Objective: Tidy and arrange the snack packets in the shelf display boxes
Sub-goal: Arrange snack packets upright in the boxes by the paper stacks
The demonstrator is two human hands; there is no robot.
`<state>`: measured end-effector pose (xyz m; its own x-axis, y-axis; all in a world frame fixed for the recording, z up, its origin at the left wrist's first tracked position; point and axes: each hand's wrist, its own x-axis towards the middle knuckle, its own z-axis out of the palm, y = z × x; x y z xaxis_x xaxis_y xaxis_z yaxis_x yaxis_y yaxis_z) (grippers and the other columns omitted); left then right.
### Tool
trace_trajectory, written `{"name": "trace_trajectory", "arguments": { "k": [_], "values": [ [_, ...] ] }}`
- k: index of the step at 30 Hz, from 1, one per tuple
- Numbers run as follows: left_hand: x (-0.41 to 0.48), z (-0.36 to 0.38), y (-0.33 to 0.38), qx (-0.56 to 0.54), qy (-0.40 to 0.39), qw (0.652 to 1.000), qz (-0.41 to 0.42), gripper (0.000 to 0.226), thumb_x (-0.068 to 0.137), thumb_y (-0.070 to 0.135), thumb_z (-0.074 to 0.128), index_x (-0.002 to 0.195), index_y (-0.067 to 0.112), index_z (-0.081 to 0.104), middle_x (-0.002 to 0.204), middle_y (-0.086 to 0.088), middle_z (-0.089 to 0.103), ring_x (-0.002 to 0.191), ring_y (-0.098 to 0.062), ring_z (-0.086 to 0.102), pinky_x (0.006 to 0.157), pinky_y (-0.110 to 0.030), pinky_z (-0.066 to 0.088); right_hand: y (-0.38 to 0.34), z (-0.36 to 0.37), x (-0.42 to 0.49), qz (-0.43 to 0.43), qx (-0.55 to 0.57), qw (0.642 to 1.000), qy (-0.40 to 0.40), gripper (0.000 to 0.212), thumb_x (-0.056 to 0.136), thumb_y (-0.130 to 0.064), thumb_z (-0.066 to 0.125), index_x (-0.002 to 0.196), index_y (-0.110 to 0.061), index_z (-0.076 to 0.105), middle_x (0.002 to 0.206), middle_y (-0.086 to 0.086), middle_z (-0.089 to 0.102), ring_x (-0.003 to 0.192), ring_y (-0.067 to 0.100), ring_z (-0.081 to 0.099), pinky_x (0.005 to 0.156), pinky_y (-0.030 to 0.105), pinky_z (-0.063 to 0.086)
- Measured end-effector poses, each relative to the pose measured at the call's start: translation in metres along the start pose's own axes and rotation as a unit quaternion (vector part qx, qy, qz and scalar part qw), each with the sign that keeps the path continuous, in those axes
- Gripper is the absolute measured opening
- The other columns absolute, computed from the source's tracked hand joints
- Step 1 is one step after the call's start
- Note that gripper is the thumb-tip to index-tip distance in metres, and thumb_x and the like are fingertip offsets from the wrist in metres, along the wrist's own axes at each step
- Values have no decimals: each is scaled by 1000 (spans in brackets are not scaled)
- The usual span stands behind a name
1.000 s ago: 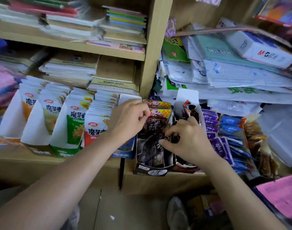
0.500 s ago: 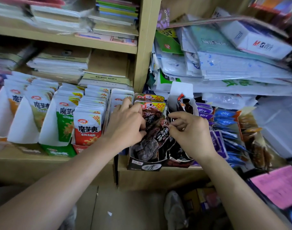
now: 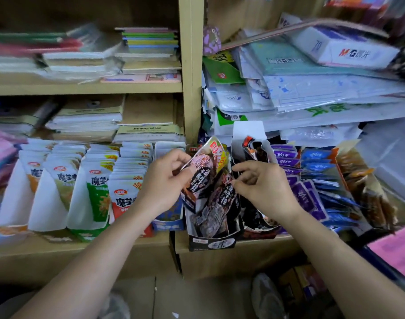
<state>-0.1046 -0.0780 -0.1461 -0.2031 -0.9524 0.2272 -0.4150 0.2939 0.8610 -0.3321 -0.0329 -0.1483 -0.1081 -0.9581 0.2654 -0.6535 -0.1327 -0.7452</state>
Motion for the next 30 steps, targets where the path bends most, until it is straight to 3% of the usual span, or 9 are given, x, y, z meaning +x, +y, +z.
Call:
{"name": "trace_trajectory", "arguments": {
  "k": [4, 8, 12, 14, 17, 20, 22, 25, 30],
  "values": [
    [-3, -6, 1, -88, 38, 995, 11, 6, 98, 18, 65, 99, 17, 60, 95, -1, 75, 88, -12, 72, 81, -34, 56, 0, 1, -2, -6, -10, 1000, 8, 23, 83, -20, 81, 106, -20, 77, 78, -14, 72, 72, -2, 67, 75, 17, 57],
    [-2, 3, -5, -38, 35, 998, 23, 16, 93, 19, 71, 94, 20, 55, 92, -4, 71, 88, -21, 69, 81, -47, 56, -1, 0, -4, -7, 4, 1000, 11, 21, 83, -19, 81, 103, -16, 78, 78, -15, 70, 76, -6, 67, 71, 6, 51],
    [-4, 19, -9, 119, 99, 984, 89, 22, 83, 30, 82, 78, 31, 60, 79, 13, 68, 80, -5, 66, 70, -36, 55, -4, -3, -7, -2, 22, 1000, 11, 17, 84, -16, 80, 101, -18, 78, 80, -18, 71, 77, -6, 67, 72, 9, 53],
    [-2, 21, -12, 169, 131, 972, 96, 25, 80, 33, 84, 77, 31, 59, 76, 13, 67, 75, -9, 65, 64, -35, 54, -6, -4, -8, -2, 26, 1000, 17, 15, 85, -13, 79, 98, -18, 78, 79, -15, 72, 75, -4, 67, 72, 10, 54],
    [1, 21, -15, 217, 93, 969, 78, 26, 81, 39, 81, 94, 31, 59, 83, 14, 70, 73, -13, 66, 59, -31, 53, -6, -3, -8, 3, 36, 999, 19, 13, 85, -11, 78, 97, -17, 79, 78, -14, 72, 72, -2, 67, 69, 12, 55],
    [0, 20, -6, 244, 98, 958, 113, 42, 80, 48, 79, 116, 37, 61, 86, 23, 67, 67, -4, 62, 55, -19, 45, -6, -2, -8, 4, 39, 999, 17, 13, 85, -12, 78, 97, -17, 79, 77, -12, 73, 71, 2, 68, 69, 20, 58],
    [0, 19, 1, 217, 104, 960, 146, 42, 82, 46, 79, 120, 35, 64, 76, 28, 60, 62, 4, 53, 54, -16, 41, -5, -3, -8, 4, 43, 999, 15, 14, 85, -13, 78, 99, -17, 79, 79, -11, 74, 72, 4, 69, 69, 23, 60],
    [4, 16, 1, 169, 102, 963, 184, 24, 83, 25, 82, 104, 26, 73, 63, 32, 45, 58, 13, 48, 56, -23, 49, -6, -4, -9, -10, 43, 999, 27, 16, 85, -11, 78, 99, -18, 79, 82, -15, 73, 74, 1, 69, 71, 17, 58],
    [13, 15, -6, 180, 116, 964, 159, 14, 81, 22, 83, 87, 24, 71, 62, 27, 47, 62, -6, 54, 58, -35, 54, -17, -4, -14, -84, 12, 992, 89, 17, 86, -9, 77, 95, -23, 79, 80, -24, 71, 76, -2, 70, 72, 17, 58]
  ]
}}
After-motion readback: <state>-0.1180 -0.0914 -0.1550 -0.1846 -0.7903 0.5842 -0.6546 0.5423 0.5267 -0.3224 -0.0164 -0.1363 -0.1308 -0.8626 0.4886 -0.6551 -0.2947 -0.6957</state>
